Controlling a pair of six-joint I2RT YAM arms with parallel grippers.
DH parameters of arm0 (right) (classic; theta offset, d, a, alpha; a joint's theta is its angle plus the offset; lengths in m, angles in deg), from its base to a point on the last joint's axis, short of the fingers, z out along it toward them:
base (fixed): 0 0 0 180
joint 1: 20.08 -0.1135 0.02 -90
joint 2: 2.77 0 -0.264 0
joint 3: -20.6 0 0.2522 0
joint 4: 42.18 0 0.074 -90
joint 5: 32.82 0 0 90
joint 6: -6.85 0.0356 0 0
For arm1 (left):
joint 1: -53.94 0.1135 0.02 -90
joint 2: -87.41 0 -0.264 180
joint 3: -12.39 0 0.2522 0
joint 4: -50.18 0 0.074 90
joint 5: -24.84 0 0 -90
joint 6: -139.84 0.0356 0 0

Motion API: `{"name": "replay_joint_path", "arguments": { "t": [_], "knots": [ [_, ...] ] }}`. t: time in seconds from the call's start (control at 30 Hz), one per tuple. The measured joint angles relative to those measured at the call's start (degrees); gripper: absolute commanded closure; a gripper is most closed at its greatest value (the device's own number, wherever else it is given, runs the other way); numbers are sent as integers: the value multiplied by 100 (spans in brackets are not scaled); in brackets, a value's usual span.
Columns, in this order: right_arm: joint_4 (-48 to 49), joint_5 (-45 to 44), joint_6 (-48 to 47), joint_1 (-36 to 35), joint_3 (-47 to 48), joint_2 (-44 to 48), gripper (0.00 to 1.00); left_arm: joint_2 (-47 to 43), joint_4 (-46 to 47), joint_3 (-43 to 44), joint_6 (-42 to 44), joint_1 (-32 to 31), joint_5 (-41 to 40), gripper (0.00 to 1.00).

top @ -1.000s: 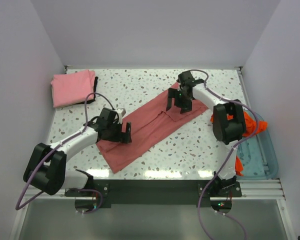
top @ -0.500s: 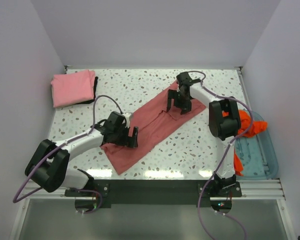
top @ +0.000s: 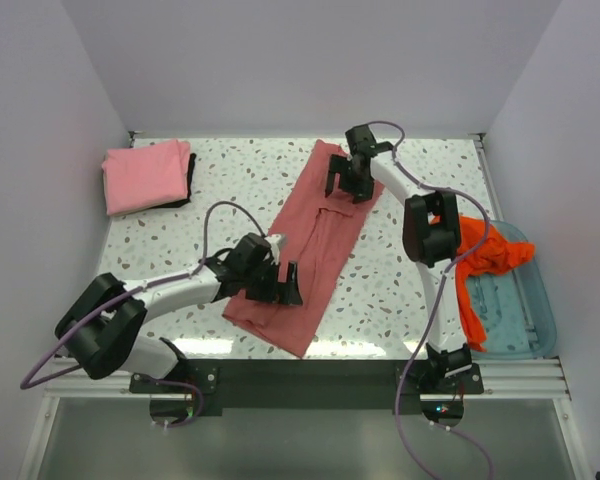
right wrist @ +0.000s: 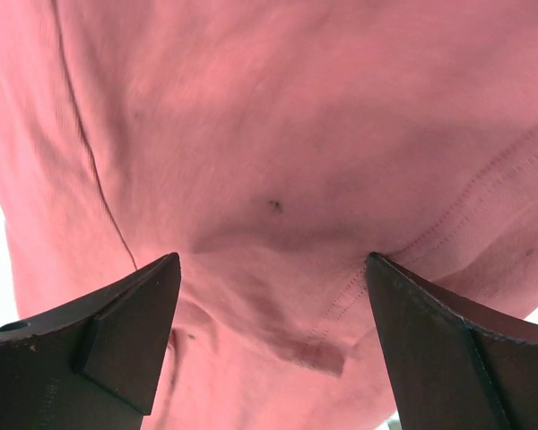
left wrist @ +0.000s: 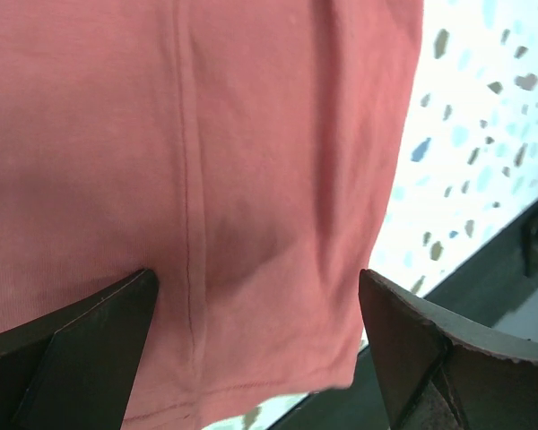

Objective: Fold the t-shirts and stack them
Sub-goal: Fold the tshirt

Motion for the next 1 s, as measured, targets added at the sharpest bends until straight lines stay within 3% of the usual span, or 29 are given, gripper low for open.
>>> {"name": "replay_joint_path", "arguments": {
  "t": [0.23, 0.5, 0.8, 1.0],
  "knots": [
    [107, 31, 195, 0, 1032, -629, 12, 925, 72, 817, -389, -619, 278, 0],
    [501, 232, 413, 4, 1513, -979, 10, 1980, -105, 2017, -448, -1163, 378, 0],
    [839, 584, 413, 11, 1786, -1196, 8, 1993, -623, 2328, -382, -1196, -170, 0],
    [1040, 612, 157, 11, 1252, -835, 5, 1340, -1154, 2546, -195, -1196, -1008, 0]
  ]
}}
